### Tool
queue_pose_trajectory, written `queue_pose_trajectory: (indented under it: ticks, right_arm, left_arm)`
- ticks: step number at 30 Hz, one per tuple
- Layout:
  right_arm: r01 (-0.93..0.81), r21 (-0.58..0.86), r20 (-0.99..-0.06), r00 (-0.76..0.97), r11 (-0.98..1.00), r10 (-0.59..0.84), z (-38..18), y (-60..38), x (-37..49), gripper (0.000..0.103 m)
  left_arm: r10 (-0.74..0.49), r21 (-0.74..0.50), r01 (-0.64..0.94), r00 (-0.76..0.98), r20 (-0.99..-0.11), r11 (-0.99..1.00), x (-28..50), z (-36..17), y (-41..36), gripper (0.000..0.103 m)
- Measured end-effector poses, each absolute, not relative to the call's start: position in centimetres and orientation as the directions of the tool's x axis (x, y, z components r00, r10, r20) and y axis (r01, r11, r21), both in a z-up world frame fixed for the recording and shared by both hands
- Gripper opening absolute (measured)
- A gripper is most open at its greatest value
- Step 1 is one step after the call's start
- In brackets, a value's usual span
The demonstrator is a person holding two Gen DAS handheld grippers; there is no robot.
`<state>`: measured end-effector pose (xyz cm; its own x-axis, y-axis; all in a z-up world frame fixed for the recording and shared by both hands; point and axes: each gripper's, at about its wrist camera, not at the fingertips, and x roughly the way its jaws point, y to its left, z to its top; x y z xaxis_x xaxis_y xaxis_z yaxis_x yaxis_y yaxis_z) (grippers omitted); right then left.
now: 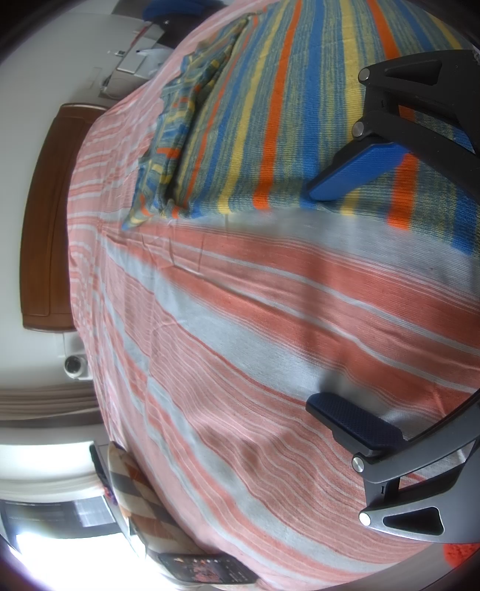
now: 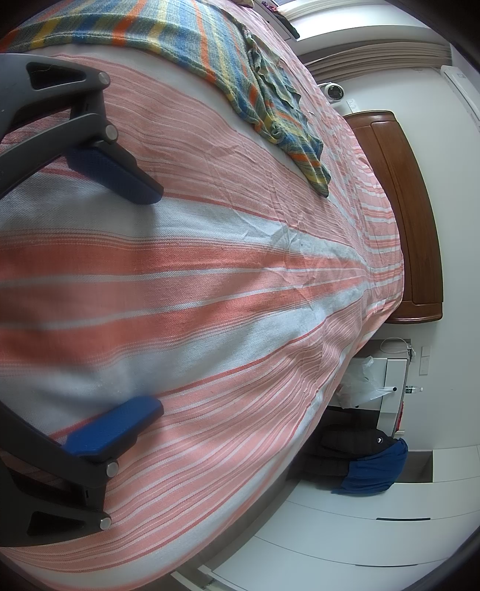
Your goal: Fold small clothes
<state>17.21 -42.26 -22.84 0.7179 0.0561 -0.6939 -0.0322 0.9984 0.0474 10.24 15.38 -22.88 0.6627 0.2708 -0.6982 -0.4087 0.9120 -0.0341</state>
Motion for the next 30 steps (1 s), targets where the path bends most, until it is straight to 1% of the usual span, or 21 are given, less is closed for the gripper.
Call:
queue_pose_trajectory:
  ticks: [24,27,30]
  right_arm:
    - [-0.032,0.041,-0.699,0.714,0.999,0.052,-22.9,-42.1,17.2,0.103]
    - [-0.032,0.036,-0.707,0.705,0.999,0.048,-22.9,-42.1,17.3,0.103]
    - [-0.031,0.012,-0.747,0.664,0.999,0.030,-22.0,-41.7,17.7,0.102]
  left_arm:
    - [0.264,-0.037,-0.405,0.659,-0.704,0.914,9.9,-22.4,15.5,0.102]
    - [0.227,-0.066,-0.401,0.639,-0.735,0.914,9.2,-21.2,16.0,0.102]
    - [0.142,-0.153,-0.377,0.647,-0.749,0.913,7.0,-19.1,17.0,0.102]
